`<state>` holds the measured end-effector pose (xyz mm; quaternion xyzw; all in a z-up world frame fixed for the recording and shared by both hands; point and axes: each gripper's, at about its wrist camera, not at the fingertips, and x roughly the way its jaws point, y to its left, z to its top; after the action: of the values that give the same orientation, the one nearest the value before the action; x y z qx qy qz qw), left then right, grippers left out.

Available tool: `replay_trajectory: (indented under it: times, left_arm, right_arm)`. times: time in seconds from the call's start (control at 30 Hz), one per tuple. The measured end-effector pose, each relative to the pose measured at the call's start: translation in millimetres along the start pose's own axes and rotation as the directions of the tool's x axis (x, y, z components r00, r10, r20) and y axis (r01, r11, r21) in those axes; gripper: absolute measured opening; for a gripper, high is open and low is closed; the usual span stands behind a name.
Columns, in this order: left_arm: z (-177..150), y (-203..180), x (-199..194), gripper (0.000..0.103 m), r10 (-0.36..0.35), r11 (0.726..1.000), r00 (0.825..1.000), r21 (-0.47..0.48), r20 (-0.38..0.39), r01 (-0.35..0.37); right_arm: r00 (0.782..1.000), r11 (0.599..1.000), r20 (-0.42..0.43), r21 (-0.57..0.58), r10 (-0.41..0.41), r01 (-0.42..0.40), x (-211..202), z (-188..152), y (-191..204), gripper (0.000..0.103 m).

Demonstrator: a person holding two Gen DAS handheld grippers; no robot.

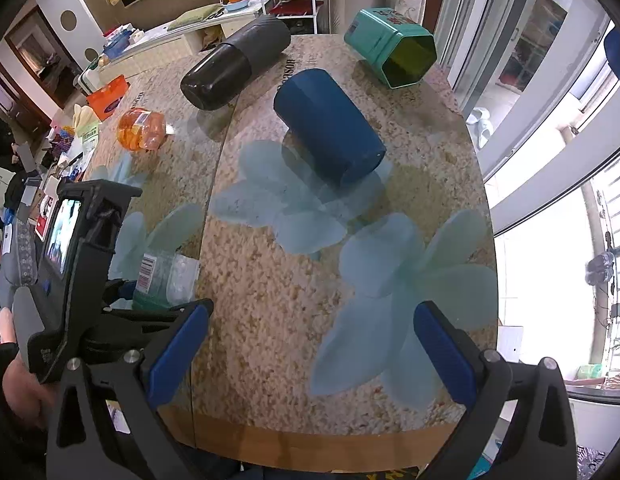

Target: Flip cup upright

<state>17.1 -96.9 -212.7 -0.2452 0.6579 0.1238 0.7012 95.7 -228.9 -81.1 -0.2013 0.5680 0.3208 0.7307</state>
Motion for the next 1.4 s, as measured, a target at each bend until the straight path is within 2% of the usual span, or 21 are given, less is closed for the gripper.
replay_trajectory:
  times: [0.13,0.17,0.43,0.7,0.93,1.1,1.4]
  left_arm:
    - [2,3,-1,0.102,0.023,1.0,1.0,0.007,0.013,-0.023]
    - [5,7,-2,0.103,0.021,1.0,1.0,0.009,0.018,-0.021]
    - [8,5,-17,0.103,-0.009,0.999,0.999,0.038,0.032,0.008]
    - [5,-1,-73,0.103,0.002,0.996,0.997,0.092,0.08,-0.01]
    - [0,25,-127,0.103,-0.019,0.995,0.99,0.096,0.138,0.006]
    - [-6,52,-140,0.103,-0.03,0.995,0.989,0.101,0.141,0.016]
    - [-16,92,-145,0.103,-0.046,0.982,0.992,0.186,0.119,0.024]
  right_arm:
    - [1.0,1.0,0.018,-0.001,-0.002,0.002,-3,2,0,0.103]
    - [1.0,1.0,0.02,0.0,-0.004,0.004,-3,2,0,0.103]
    - [1.0,1.0,0.025,0.007,-0.005,0.005,-5,1,-2,0.103]
    - [0.999,0.999,0.039,0.048,0.021,-0.023,-28,6,-12,0.103]
    - [0.998,0.997,0.061,0.07,0.036,-0.04,-52,14,1,0.103]
    - [0.997,0.992,0.066,0.113,0.041,-0.048,-59,17,19,0.103]
    - [0.998,0.988,0.06,0.148,0.026,-0.035,-53,20,70,0.103]
